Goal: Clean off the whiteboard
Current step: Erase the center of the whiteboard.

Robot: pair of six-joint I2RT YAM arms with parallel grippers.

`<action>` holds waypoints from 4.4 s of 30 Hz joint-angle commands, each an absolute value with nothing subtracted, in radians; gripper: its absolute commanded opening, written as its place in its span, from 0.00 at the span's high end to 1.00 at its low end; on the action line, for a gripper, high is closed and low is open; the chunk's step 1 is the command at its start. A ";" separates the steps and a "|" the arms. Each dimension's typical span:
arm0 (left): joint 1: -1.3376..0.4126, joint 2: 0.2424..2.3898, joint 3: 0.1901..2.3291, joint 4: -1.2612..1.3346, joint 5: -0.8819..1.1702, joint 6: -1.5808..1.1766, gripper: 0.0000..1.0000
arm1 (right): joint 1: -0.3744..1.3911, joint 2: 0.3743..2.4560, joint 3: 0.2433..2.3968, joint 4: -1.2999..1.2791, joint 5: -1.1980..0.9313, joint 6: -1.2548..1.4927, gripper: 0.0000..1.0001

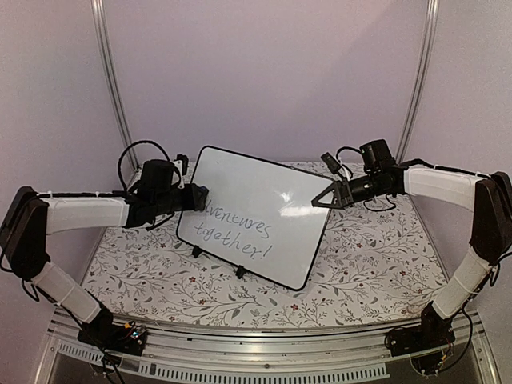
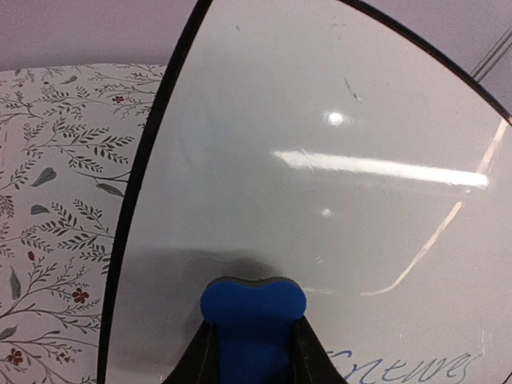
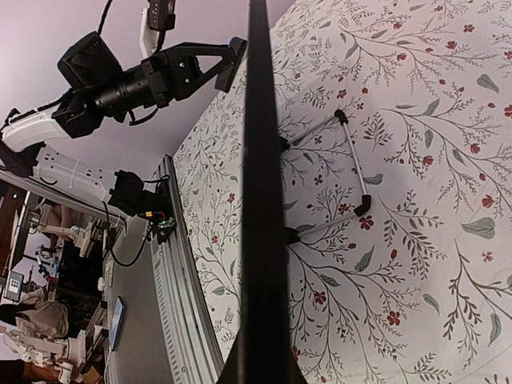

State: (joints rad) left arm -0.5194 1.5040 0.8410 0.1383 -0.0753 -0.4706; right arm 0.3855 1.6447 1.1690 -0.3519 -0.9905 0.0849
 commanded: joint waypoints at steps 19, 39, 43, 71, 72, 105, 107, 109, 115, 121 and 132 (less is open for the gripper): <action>-0.620 1.549 0.697 0.041 -0.145 -0.548 1.00 | 0.410 1.652 1.160 -0.358 -1.011 0.070 1.00; -0.496 1.596 0.891 0.071 -0.152 -0.440 1.00 | 0.420 1.654 1.155 -0.362 -1.011 0.068 1.00; -0.498 1.568 0.836 0.076 -0.117 -0.461 1.00 | 0.420 1.657 1.160 -0.363 -1.011 0.068 1.00; -0.588 1.625 0.949 0.105 -0.155 -0.379 1.00 | 0.426 1.677 1.156 -0.364 -1.011 0.064 1.00; -0.588 1.626 0.940 0.101 -0.154 -0.381 1.00 | 0.427 1.676 1.155 -0.364 -1.011 0.064 1.00; -0.623 1.622 0.907 0.101 -0.156 -0.412 1.00 | 0.443 1.681 1.149 -0.365 -1.006 0.063 1.00; -0.634 1.606 0.856 0.105 -0.152 -0.436 1.00 | 0.444 1.683 1.149 -0.363 -1.006 0.063 1.00; -0.644 1.586 0.802 0.112 -0.149 -0.461 1.00 | 0.445 1.684 1.150 -0.363 -1.006 0.063 1.00; -0.660 1.543 0.704 0.121 -0.151 -0.498 1.00 | 0.447 1.695 1.155 -0.362 -1.008 0.064 1.00; -0.659 1.567 0.772 0.118 -0.169 -0.461 1.00 | 0.449 1.694 1.157 -0.364 -1.004 0.067 1.00; -0.629 1.609 0.926 0.100 -0.144 -0.411 1.00 | 0.451 1.688 1.150 -0.367 -1.001 0.065 1.00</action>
State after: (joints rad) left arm -0.6361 1.5913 0.9115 0.0940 -0.1658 -0.4332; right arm 0.3935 1.6562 1.1690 -0.3157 -0.9665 0.1020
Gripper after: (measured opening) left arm 0.243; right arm 0.037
